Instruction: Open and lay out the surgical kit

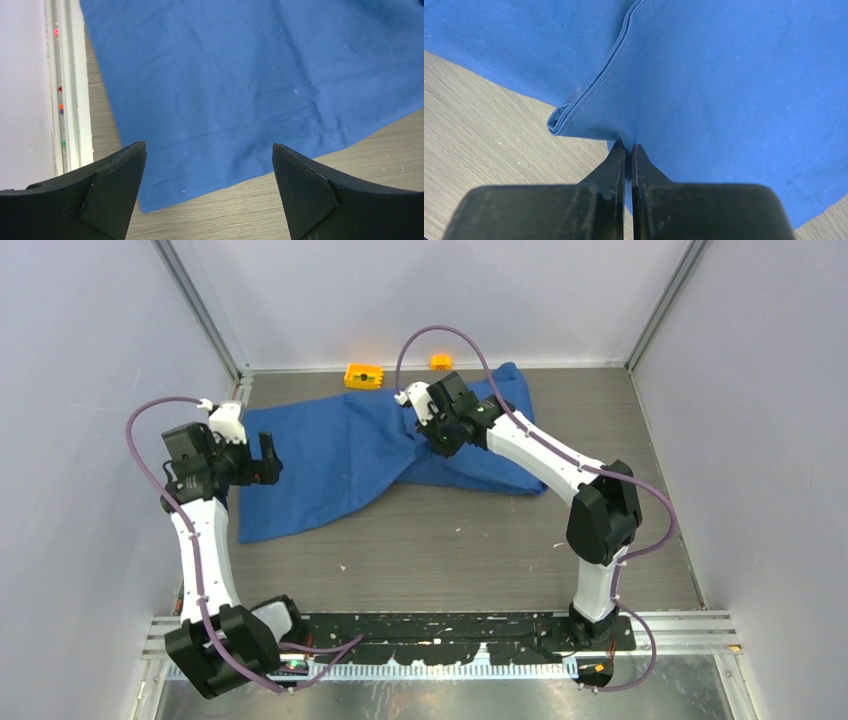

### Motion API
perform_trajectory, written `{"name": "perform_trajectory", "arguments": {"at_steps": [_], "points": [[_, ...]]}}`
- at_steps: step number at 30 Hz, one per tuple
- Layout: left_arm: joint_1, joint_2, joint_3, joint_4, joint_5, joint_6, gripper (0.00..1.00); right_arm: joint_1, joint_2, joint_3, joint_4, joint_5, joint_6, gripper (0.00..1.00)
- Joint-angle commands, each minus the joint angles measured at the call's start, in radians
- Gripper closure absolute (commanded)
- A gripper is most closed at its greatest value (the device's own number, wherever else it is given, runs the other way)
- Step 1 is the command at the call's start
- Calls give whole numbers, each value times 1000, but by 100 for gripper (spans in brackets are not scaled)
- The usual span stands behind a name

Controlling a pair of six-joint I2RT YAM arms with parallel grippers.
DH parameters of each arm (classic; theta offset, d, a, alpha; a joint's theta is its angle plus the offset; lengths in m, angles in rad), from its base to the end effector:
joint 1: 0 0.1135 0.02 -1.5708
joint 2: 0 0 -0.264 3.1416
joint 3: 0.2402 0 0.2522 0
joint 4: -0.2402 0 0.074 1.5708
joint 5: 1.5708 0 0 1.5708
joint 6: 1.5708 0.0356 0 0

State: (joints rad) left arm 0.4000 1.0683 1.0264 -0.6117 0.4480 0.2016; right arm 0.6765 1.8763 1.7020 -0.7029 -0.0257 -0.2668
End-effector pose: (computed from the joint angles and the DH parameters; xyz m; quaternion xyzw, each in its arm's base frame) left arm 0.2126 0.0732 0.3300 0.0113 0.8797 -0.0624 0.4713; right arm 0.3278 0.2644 0.2976 -0.4312 0.8357 0.0810 0.3303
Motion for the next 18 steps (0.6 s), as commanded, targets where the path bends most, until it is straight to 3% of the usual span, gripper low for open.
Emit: {"name": "perform_trajectory", "arguments": {"at_steps": [1,6,18], "points": [[-47,42,-11,-2,7,69,0,-6,-31,-4,-20,-44,27,94],[-109,85,-33,-5,-101,117,0,-6,-23,-7,-26,-72,33,90],[-130,85,-35,8,-114,115,0,-11,12,-6,-30,-128,46,82]]}}
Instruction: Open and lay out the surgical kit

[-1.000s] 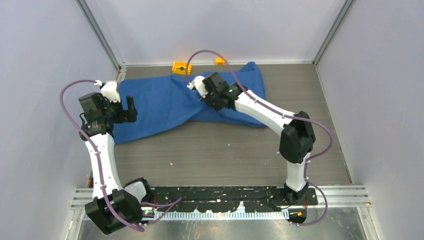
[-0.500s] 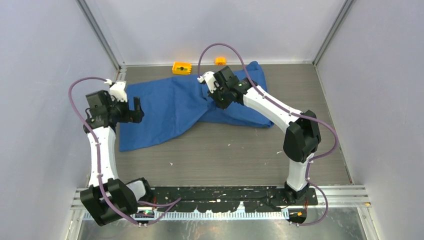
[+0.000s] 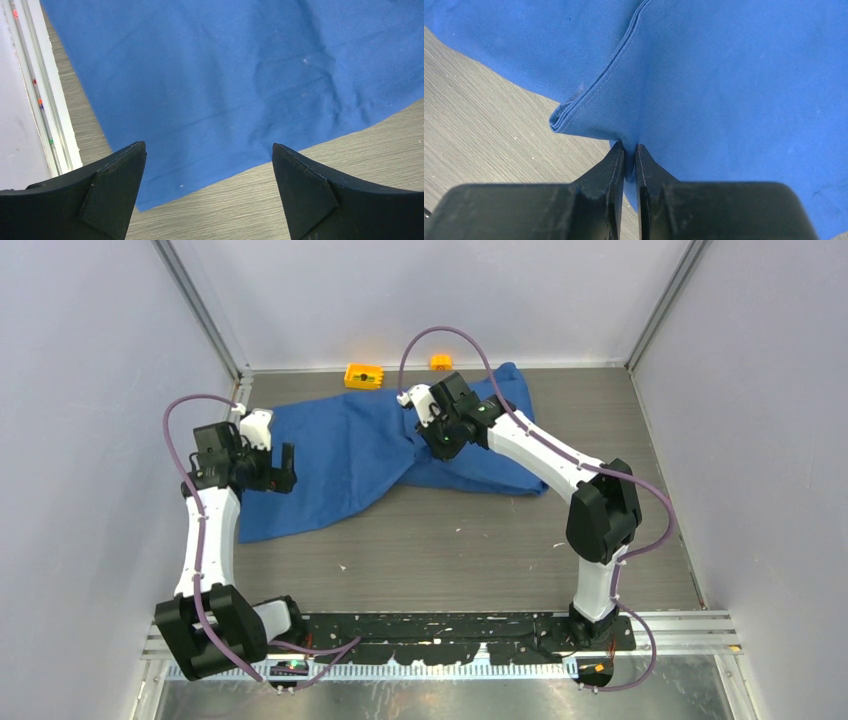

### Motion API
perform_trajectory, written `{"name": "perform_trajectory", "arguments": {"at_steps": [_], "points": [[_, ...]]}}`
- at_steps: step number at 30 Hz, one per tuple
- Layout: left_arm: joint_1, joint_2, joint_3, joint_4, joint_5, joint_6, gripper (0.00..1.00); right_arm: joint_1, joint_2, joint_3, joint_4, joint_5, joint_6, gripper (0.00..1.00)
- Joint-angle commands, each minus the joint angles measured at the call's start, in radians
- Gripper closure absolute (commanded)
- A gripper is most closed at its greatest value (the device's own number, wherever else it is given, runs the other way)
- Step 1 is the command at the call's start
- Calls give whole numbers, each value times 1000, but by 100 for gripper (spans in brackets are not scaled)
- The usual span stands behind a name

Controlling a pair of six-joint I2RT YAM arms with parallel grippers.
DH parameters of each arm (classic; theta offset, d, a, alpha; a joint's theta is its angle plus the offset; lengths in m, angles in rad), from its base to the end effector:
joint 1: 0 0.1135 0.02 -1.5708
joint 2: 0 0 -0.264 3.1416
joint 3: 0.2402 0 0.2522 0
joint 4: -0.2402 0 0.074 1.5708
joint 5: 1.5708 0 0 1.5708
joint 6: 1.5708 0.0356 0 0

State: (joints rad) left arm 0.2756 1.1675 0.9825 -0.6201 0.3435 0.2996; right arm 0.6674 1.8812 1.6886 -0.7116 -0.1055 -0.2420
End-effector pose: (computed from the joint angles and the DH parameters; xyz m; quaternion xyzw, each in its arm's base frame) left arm 0.2368 0.0545 0.2927 0.0748 0.9131 -0.0476 0.3979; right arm 0.3277 0.2630 0.2909 -0.4299 0.8402 0.1177 0.3088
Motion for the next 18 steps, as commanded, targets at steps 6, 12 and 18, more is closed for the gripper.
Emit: {"name": "perform_trajectory", "arguments": {"at_steps": [6,12,18], "points": [[-10,-18,9,16,-14,25,0,-8,25,18,-22,-63,29,80],[-12,-19,10,17,-20,32,0,-17,33,29,-25,-79,42,83],[-12,-20,10,17,-24,35,0,-36,30,38,-31,-122,62,77]]}}
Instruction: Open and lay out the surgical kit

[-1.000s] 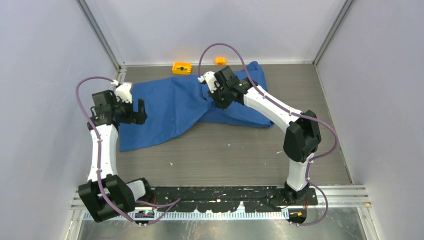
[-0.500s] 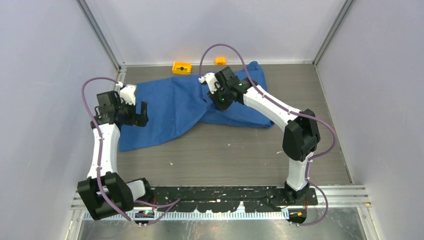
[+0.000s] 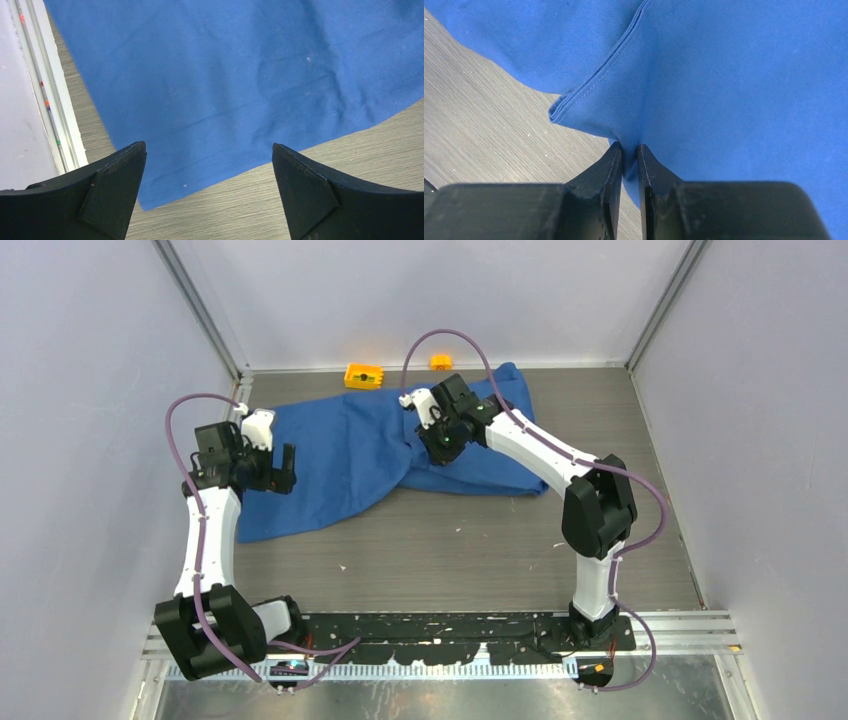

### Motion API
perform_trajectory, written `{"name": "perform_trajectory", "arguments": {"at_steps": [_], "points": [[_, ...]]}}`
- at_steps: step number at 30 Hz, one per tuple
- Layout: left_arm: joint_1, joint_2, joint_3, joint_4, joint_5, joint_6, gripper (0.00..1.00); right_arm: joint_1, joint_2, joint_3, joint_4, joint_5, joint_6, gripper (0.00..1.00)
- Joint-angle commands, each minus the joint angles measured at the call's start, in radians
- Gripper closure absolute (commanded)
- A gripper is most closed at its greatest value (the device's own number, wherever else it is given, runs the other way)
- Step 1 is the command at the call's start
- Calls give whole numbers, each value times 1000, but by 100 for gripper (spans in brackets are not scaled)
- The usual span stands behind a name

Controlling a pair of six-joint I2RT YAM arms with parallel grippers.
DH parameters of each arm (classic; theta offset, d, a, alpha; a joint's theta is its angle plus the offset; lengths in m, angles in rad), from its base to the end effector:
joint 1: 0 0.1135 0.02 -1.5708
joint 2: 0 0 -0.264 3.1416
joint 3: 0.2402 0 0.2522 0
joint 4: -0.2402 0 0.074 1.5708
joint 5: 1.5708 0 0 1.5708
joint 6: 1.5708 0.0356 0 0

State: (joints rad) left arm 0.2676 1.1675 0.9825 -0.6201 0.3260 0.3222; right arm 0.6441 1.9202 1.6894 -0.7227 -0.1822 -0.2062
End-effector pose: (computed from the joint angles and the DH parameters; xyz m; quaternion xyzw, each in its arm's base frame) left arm 0.2372 0.0532 0.2926 0.0856 0.9133 -0.0369 0.3965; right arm 0.3365 0.2608 0.2750 -0.4165 0.8529 0.1503 0.2765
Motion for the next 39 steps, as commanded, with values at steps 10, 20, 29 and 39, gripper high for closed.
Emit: {"name": "perform_trajectory", "arguments": {"at_steps": [10,20,29,39], "points": [[-7,-22,8,18,-10,14,0,-23,6,48,-20,-48,36,95],[-8,-16,16,17,-10,16,0,-82,-39,74,-44,-135,74,96],[-22,-12,22,18,-10,5,0,-139,-91,58,-55,-174,80,97],[-34,-12,38,20,-13,3,0,-290,-211,-8,-14,-150,122,100]]}}
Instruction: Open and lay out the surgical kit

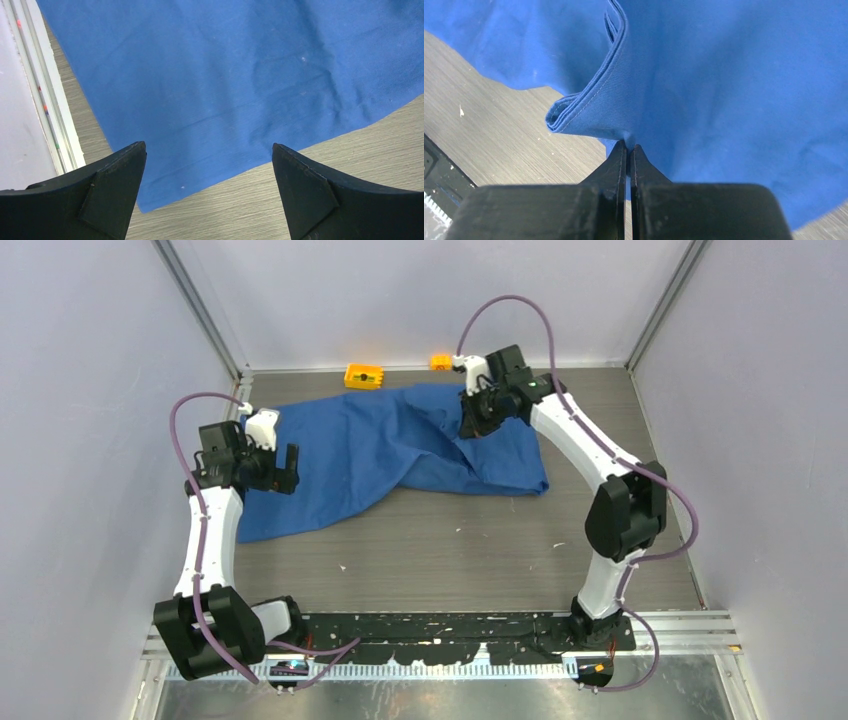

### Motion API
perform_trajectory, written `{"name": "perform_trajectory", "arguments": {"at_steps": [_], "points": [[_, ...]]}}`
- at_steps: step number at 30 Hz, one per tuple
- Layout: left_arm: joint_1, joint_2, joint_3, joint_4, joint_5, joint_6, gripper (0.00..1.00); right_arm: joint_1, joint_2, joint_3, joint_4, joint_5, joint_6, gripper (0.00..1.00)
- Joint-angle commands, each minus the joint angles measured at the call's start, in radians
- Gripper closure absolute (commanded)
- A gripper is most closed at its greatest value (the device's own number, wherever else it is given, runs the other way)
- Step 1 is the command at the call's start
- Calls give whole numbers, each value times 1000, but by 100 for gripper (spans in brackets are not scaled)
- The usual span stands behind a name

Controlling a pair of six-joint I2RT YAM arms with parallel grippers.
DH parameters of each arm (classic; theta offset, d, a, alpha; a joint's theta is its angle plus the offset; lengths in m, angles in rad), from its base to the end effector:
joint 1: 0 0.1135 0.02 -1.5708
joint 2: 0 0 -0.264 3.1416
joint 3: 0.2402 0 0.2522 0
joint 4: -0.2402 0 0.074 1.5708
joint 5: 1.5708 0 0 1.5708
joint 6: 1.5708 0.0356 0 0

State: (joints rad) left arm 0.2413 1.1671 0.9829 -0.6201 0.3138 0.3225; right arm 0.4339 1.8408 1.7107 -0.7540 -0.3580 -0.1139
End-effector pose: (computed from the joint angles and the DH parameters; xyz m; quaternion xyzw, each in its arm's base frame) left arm 0.2385 0.0474 0.2927 0.0956 0.9129 -0.0365 0.3951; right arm 0.3660 0.1833 0.3126 -0.3083 0.8758 0.2183 0.3003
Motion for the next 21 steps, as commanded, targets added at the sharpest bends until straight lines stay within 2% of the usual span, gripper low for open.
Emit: {"name": "perform_trajectory", "arguments": {"at_steps": [1,5,10,13,15,17,19,21], "points": [[-9,-11,41,21,1,4,0,-112,-161,-43,22,37,33,100],[-17,1,61,23,8,4,0,-333,-309,-108,22,76,46,100],[-36,14,81,30,10,19,0,-774,-503,-231,23,104,-33,100],[-49,16,81,41,11,25,0,-1009,-547,-308,38,151,-130,98],[-59,21,78,47,7,35,0,-1140,-534,-355,71,164,-163,88],[-66,31,71,49,-2,50,0,-1225,-504,-391,100,172,-193,71],[-73,45,62,48,-19,68,0,-1239,-478,-425,123,190,-219,57],[-75,60,56,33,-35,93,0,-1239,-481,-467,156,160,-222,49]]}}
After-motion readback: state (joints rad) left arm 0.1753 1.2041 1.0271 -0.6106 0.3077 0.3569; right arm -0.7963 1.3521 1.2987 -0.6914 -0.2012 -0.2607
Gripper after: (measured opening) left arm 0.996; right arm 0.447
